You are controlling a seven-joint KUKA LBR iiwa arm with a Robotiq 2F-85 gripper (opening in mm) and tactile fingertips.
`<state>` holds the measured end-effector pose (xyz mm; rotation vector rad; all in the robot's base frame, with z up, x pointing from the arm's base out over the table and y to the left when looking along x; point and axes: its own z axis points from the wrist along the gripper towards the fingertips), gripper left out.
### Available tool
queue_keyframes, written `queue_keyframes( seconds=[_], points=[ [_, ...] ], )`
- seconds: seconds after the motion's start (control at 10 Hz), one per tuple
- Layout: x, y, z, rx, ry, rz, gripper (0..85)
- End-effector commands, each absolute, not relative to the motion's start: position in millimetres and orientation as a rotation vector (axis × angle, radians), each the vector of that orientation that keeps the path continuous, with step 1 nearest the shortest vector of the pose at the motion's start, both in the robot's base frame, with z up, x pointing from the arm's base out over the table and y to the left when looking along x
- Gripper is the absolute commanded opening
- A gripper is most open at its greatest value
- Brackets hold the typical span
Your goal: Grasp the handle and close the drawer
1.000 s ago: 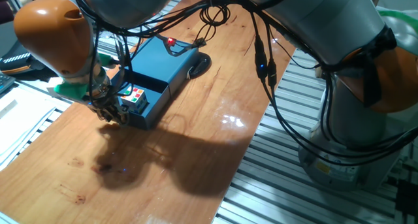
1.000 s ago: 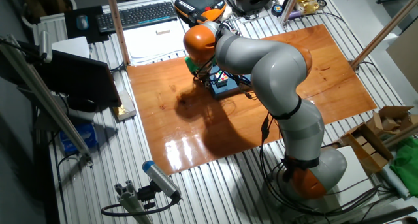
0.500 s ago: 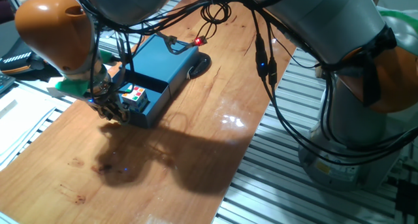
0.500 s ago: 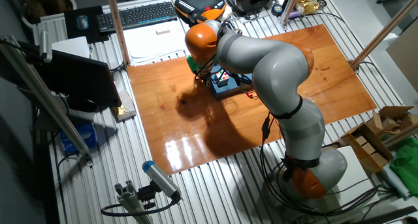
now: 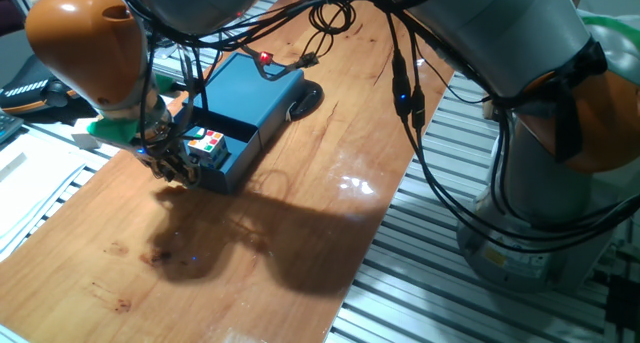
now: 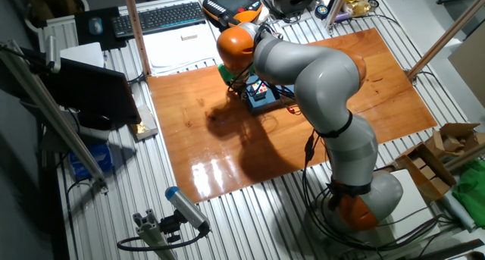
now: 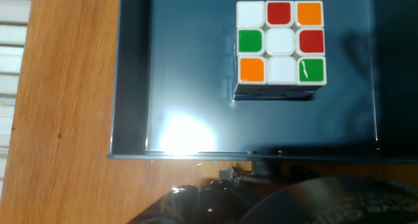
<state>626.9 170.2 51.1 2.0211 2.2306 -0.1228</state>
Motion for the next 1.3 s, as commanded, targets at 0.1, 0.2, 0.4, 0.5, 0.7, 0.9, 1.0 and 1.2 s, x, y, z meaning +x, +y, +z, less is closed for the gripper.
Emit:
queue_keyframes(
  seconds=[0.1,0.2,0.4,0.5,0.7,0.9,1.0,1.2],
  points=[
    [626.5,167.8,50.3,2.019,2.232,-0.118,2.0],
    [626.2,166.9,49.8,2.019,2.232,-0.118,2.0],
    [626.4,165.3,49.8,2.02,2.229,-0.117,2.0],
    [626.7,165.0,48.8,2.02,2.227,-0.118,2.0],
    [627.1,165.0,47.6,2.024,2.218,-0.121,2.0],
    [626.8,164.1,47.0,2.018,2.218,-0.123,2.0],
    [626.9,162.2,47.4,2.011,2.221,-0.122,2.0],
    [626.6,160.5,47.1,2.011,2.218,-0.122,2.0]
  ],
)
